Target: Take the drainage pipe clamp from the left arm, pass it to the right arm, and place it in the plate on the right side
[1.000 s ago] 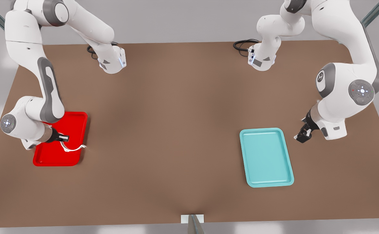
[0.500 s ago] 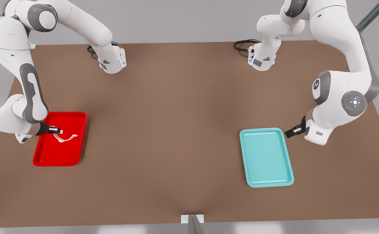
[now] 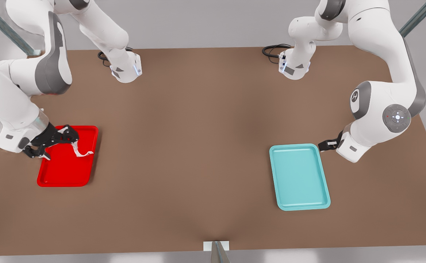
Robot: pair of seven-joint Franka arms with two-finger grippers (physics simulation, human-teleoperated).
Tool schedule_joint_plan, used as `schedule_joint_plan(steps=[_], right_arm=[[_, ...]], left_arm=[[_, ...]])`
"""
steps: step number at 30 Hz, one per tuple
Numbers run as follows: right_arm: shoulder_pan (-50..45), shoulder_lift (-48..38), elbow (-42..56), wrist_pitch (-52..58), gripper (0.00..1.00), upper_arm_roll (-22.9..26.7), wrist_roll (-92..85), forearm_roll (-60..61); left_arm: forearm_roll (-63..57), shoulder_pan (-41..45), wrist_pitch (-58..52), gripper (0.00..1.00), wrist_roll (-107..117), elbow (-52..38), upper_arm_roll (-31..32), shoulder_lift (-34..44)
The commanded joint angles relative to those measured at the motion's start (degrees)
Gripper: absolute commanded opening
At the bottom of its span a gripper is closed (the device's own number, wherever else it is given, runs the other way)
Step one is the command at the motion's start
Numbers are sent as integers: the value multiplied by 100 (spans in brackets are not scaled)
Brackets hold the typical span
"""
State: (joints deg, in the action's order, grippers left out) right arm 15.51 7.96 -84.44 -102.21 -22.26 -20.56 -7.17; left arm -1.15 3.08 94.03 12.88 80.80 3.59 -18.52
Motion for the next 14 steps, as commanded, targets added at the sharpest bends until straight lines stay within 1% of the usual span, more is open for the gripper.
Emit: schedule_joint_plan(steps=[1,2,3,7,14], right_arm=[[-1533,-461,-161,1071,100,1496,1589,66],[-1990,-488,-170,1168,100,1952,1616,75],[-2237,-453,-126,1369,100,2173,1607,75],[-2272,-154,375,1634,100,2182,2038,251],[-2325,-57,393,1643,100,2173,2293,321]], left_arm=[[-8,0,1,100,-1051,-3,1,7],[1,0,10,100,-1051,-3,1,7],[1,0,10,100,-1051,-3,1,7],[1,-9,-8,100,-1130,-73,1,33],[1,0,-8,100,-1130,-117,10,33]])
